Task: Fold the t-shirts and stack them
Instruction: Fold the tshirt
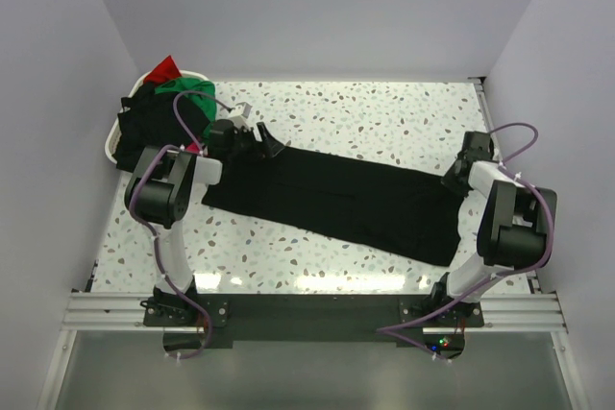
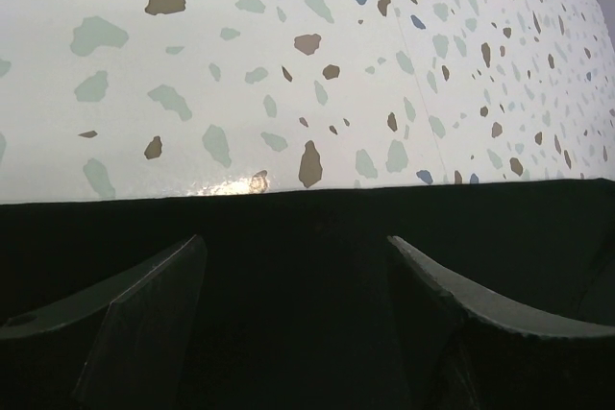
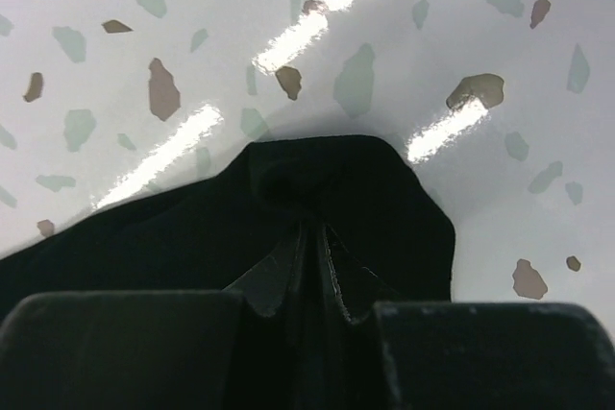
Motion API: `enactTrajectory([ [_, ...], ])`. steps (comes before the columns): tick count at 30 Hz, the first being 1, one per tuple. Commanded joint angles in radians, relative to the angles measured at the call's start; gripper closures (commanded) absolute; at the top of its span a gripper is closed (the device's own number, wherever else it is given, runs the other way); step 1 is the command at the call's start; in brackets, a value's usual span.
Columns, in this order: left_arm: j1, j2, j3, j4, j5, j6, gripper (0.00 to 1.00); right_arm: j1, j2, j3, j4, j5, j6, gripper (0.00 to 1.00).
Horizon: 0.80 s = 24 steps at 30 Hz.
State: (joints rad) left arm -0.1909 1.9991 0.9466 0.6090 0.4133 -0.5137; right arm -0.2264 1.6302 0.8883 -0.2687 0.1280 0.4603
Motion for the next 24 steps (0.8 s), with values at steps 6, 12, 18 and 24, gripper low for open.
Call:
enactTrajectory([
  [6,0.022,0.043,0.011,-0.023,-0.048,0.007,0.2,-0.01,0.037,0.063,-0.058,0.136,0.012,0.9],
  [12,0.021,0.03,0.009,-0.035,-0.067,0.02,0.2,-0.01,0.011,0.075,-0.083,0.196,0.014,0.76],
  [18,0.022,0.01,0.004,-0.026,-0.053,0.02,0.2,-0.01,-0.033,0.077,-0.11,0.252,0.012,0.52],
  [24,0.011,-0.057,-0.019,-0.023,-0.051,0.027,0.2,-0.01,-0.13,0.069,-0.135,0.289,0.011,0.45],
])
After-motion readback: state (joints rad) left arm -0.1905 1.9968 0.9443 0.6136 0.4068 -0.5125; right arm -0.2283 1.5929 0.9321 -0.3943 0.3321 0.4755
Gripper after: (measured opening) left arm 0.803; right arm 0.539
